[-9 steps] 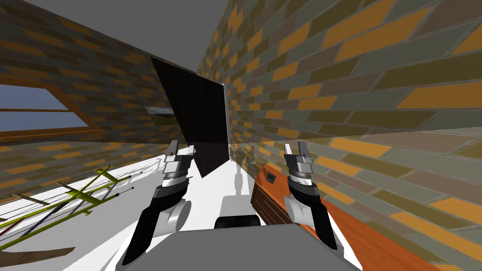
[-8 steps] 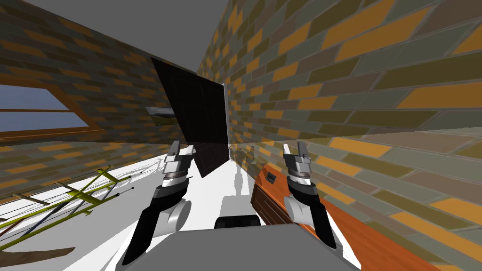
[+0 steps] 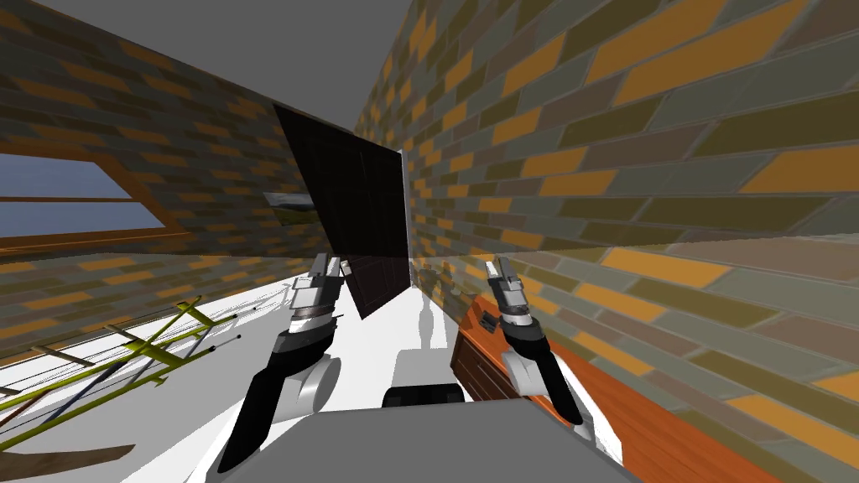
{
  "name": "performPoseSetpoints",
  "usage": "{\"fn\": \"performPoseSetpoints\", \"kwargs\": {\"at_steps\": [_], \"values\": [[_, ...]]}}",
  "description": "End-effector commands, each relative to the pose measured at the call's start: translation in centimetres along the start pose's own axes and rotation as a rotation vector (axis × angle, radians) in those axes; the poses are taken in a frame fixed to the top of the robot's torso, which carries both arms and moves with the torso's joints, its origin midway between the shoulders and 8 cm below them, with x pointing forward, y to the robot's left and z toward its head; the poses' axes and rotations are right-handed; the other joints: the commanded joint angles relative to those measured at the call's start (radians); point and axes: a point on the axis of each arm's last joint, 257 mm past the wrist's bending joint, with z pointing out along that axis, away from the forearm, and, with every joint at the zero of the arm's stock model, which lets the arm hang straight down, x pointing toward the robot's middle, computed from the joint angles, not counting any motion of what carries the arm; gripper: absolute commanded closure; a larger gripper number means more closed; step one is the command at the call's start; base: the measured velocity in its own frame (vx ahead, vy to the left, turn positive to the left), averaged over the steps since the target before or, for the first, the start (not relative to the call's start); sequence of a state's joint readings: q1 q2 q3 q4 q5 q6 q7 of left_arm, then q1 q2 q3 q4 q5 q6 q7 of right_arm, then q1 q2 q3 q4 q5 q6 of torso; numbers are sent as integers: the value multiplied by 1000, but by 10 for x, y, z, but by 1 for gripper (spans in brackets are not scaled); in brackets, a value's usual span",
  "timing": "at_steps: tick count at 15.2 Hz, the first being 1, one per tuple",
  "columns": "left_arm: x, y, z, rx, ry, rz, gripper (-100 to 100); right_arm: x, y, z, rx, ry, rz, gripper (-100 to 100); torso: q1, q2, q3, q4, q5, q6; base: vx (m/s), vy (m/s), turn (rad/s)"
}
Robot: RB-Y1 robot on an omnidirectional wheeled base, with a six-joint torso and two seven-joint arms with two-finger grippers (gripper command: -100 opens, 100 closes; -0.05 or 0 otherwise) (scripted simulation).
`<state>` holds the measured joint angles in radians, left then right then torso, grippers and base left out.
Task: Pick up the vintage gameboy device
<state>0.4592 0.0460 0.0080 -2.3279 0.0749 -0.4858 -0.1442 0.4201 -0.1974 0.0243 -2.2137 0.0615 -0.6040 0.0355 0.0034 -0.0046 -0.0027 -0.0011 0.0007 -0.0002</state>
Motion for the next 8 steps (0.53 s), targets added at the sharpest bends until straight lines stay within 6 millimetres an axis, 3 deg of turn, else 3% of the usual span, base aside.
{"fn": "performPoseSetpoints", "kwargs": {"at_steps": [1,4,5,6,7,8], "values": [[0,0,0,0,0,0,0,17,-14,-4,19,65,-8,-100,0,0,0,0,0,0,49,43,17],[0,0,0,0,0,0,0,46,-36,-13,51,168,-22,-100,0,-1,0,0,0,0,69,56,28],[0,0,0,0,0,0,0,47,-36,-14,51,170,-23,-100,1,-1,-1,0,0,0,73,52,19],[0,0,0,0,0,0,0,62,-47,-20,68,226,-32,-100,1,-1,-1,0,0,0,71,47,26],[0,0,0,0,0,0,0,62,-47,-21,68,227,-33,-100,0,-1,-1,0,0,0,61,37,18],[0,0,0,0,0,0,0,77,-60,-29,86,287,-44,-100,0,-1,-1,0,0,0,65,43,24]]}}
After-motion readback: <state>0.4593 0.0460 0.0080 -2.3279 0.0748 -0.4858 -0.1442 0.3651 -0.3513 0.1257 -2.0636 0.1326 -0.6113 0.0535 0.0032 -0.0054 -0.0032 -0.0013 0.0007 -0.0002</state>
